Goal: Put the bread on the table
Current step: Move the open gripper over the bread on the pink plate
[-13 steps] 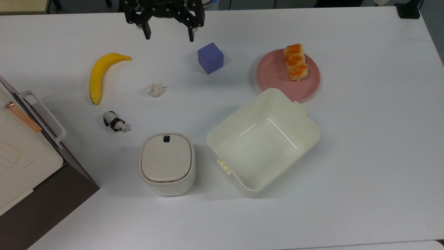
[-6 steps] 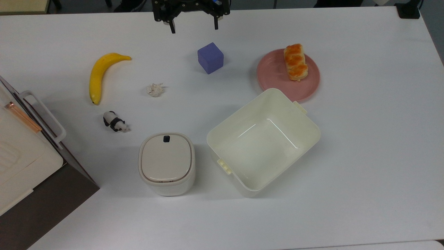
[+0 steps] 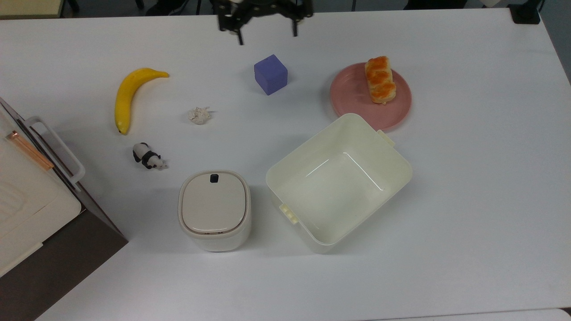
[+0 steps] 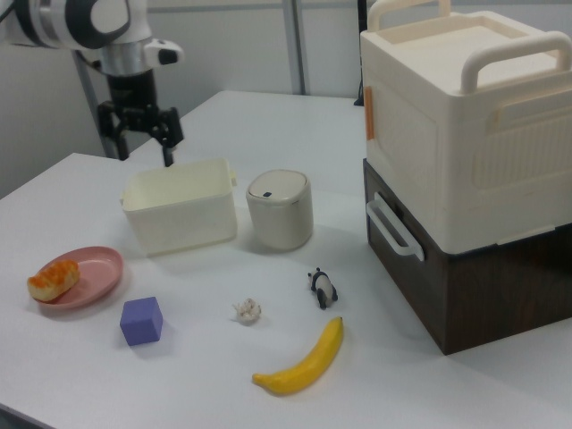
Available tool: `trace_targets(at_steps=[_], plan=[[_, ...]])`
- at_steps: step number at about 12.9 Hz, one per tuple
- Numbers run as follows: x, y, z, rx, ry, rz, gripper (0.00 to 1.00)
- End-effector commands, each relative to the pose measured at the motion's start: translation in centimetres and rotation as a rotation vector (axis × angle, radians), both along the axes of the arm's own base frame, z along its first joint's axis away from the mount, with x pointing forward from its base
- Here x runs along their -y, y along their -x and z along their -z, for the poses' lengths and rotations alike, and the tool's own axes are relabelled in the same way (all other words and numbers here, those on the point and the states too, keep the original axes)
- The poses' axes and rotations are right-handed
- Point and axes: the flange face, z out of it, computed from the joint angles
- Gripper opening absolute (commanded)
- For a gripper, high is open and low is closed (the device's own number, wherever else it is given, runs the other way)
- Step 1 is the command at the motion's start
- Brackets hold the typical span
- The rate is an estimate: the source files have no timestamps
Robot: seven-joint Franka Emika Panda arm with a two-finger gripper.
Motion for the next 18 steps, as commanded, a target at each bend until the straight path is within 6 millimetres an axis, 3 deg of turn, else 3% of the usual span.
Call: trace_targets(at_steps=[1,5,9,11,14,18], plan=[[-9.1,2.0,4.5,0.027,-0.016,-0.154,1.00],[-15.4,6.2,9.7,0.067,-0.020,-0.174,1.00],[-21.6,13.2,15.4,0.045,0.045,-0.116,1.00],[-22.2,13.8,16.3,0.033,0.057,-0.019,1.00],[-22.3,12.7,17.0,0.063,0.025,0.098,1.00],[-23.6,11.9,21.6,0.034,0.047,0.098,1.00]])
